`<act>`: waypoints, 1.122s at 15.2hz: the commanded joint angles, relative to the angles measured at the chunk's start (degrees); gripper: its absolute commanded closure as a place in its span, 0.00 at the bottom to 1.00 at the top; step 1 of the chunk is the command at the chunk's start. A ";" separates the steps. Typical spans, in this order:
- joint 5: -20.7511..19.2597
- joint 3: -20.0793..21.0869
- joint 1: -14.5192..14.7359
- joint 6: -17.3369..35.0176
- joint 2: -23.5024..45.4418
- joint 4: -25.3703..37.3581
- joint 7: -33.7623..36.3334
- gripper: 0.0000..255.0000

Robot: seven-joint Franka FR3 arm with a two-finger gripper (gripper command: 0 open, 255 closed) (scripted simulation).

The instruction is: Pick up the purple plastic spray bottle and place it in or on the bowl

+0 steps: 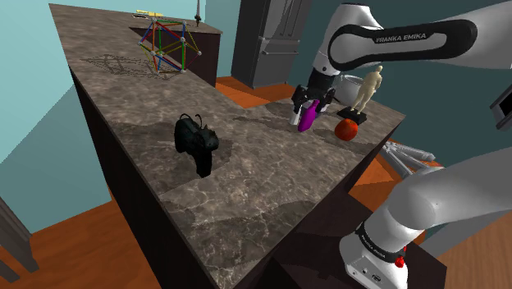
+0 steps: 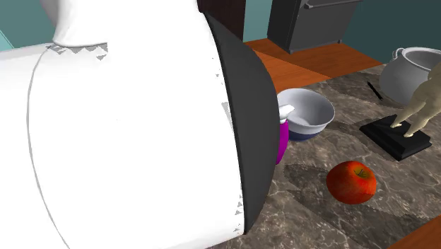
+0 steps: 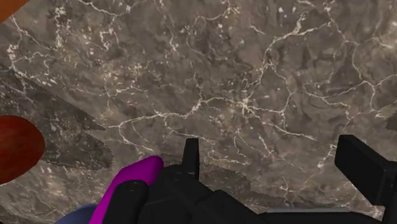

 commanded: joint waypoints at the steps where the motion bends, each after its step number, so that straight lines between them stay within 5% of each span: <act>1: -1.73 1.06 -2.11 3.14 3.49 1.19 5.37 0.00; 14: -18.41 2.40 -14.53 14.52 22.49 10.39 39.66 0.00; 17: -19.74 1.98 -15.06 16.09 24.10 10.39 41.47 0.00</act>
